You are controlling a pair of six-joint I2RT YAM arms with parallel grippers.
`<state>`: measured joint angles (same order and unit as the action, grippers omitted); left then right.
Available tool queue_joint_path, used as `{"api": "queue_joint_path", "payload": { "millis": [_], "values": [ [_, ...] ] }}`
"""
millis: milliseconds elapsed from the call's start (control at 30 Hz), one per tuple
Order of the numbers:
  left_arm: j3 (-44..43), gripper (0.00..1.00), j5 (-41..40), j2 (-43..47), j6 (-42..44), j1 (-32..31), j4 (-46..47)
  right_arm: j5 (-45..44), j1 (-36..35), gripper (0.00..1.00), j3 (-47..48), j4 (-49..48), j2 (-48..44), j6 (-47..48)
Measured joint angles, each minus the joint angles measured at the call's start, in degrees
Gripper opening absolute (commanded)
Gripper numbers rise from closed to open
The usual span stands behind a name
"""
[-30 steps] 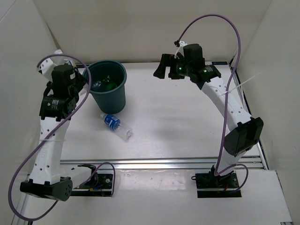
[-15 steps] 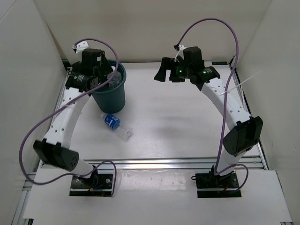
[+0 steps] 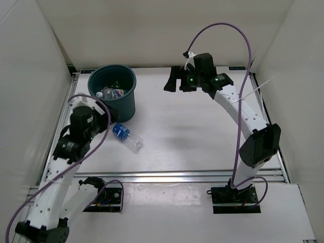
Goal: Put the plastic bottles in the bin
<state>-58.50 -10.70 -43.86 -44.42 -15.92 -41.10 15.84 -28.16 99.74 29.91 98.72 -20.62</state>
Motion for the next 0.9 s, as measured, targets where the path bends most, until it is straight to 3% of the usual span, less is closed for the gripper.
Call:
{"api": "queue_joint_path", "payload": {
  "millis": [167, 367, 900],
  "values": [
    [8.0, 1.0, 11.8, -9.3, -1.7, 0.0, 1.0, 0.0, 0.0, 1.0, -2.5, -0.1, 0.0, 0.1],
    [12.6, 1.0, 17.3, -14.7, -4.8, 0.0, 2.0, -0.1, 0.0, 1.0, -7.3, 0.2, -0.8, 0.2],
    [19.5, 1.0, 14.3, -23.0, -13.1, 0.0, 10.0, -0.9, 1.4, 1.0, -15.2, 0.1, -11.4, 2.1]
  ]
}}
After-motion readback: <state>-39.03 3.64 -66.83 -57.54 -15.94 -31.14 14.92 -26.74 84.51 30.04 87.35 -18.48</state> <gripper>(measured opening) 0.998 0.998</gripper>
